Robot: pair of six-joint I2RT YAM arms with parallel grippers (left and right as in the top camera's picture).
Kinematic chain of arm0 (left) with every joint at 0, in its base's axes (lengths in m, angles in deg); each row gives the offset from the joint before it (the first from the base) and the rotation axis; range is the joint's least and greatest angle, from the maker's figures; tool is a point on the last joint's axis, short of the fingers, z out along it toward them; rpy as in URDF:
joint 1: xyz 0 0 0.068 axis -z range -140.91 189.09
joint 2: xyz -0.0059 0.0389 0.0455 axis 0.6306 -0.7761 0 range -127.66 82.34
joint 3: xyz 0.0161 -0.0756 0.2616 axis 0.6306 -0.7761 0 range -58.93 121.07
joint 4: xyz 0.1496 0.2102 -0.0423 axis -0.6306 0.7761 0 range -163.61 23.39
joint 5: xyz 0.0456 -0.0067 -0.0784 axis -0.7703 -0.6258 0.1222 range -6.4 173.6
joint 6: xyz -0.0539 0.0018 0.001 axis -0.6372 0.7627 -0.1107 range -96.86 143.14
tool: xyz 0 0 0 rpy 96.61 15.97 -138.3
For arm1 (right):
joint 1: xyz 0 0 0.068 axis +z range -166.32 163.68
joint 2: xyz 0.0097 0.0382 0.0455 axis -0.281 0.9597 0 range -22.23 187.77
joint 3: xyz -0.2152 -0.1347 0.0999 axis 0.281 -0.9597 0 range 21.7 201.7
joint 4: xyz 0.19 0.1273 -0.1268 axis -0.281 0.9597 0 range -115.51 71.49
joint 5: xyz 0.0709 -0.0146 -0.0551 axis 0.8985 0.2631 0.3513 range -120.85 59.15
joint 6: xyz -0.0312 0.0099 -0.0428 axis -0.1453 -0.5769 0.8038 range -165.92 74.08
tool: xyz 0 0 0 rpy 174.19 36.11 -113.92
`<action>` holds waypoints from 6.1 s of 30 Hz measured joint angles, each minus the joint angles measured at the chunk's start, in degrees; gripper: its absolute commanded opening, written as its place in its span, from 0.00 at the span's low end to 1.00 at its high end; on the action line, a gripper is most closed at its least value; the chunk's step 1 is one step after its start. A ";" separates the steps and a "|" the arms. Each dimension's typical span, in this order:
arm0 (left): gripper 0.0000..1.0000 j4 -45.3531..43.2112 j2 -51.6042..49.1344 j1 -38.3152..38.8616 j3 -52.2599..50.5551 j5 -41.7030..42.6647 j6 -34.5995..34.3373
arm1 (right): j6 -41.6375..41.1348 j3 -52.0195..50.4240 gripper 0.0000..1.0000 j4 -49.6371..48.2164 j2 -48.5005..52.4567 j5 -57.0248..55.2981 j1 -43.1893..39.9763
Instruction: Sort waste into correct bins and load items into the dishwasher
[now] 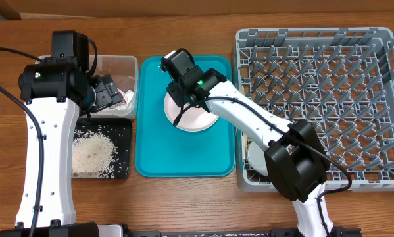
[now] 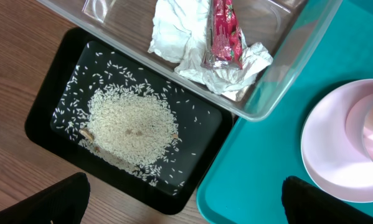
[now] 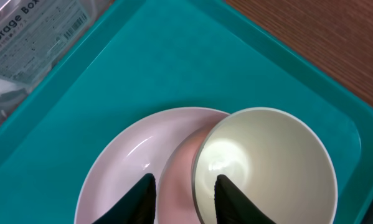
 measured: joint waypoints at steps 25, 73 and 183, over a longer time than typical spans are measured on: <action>1.00 0.00 0.00 0.00 0.00 0.00 0.00 | 0.11 -0.39 0.17 5.31 0.07 -1.90 -1.53; 1.00 -0.02 0.00 0.00 0.00 0.00 0.00 | 2.08 -25.83 0.04 13.88 -31.39 80.17 -48.22; 1.00 0.00 0.00 0.00 0.00 0.00 0.00 | -12.59 -25.99 0.13 20.00 -28.63 6.49 -23.69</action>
